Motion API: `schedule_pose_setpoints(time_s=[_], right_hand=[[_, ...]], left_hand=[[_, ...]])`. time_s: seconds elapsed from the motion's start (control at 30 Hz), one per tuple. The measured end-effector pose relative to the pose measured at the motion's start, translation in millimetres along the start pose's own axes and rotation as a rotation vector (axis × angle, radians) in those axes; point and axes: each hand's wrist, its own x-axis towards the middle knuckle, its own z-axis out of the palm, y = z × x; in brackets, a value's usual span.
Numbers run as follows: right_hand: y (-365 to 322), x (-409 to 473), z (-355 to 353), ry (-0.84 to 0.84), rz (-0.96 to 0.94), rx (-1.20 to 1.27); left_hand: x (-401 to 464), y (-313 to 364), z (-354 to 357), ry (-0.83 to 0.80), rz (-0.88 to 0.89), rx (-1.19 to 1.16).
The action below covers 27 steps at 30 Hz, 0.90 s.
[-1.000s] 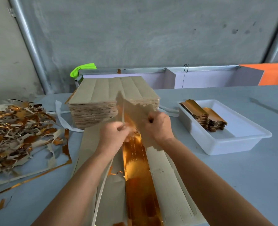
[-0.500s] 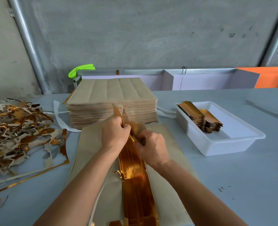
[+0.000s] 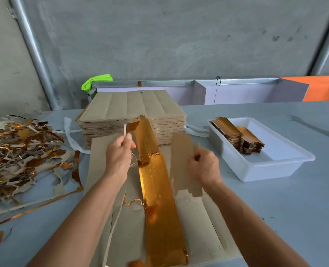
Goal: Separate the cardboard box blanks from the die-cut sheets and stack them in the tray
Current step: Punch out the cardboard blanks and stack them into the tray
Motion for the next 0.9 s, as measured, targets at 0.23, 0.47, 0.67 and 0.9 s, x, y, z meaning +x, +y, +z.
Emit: schedule_pose_setpoints(time_s=[0.23,0.47,0.67,0.9], right_hand=[[5.2,-1.6,-17.1,0.070,-0.005,0.139],[-14.1,11.7,2.3,0.054,-0.129,-0.362],[-30.4,19.9,47.1,-0.071,-0.283,-0.397],[-37.0,33.8,84.3,-0.055,-0.147,-0.286]], left_hand=[[-4.6,0.7,4.1,-0.178,-0.140,-0.303],[-10.9,3.1,8.7,-0.368,-0.091,-0.417],[-14.0,8.4,3.5,-0.543,0.031,-0.454],[-14.4,10.1,-3.2,-0.595,0.102,-0.308]])
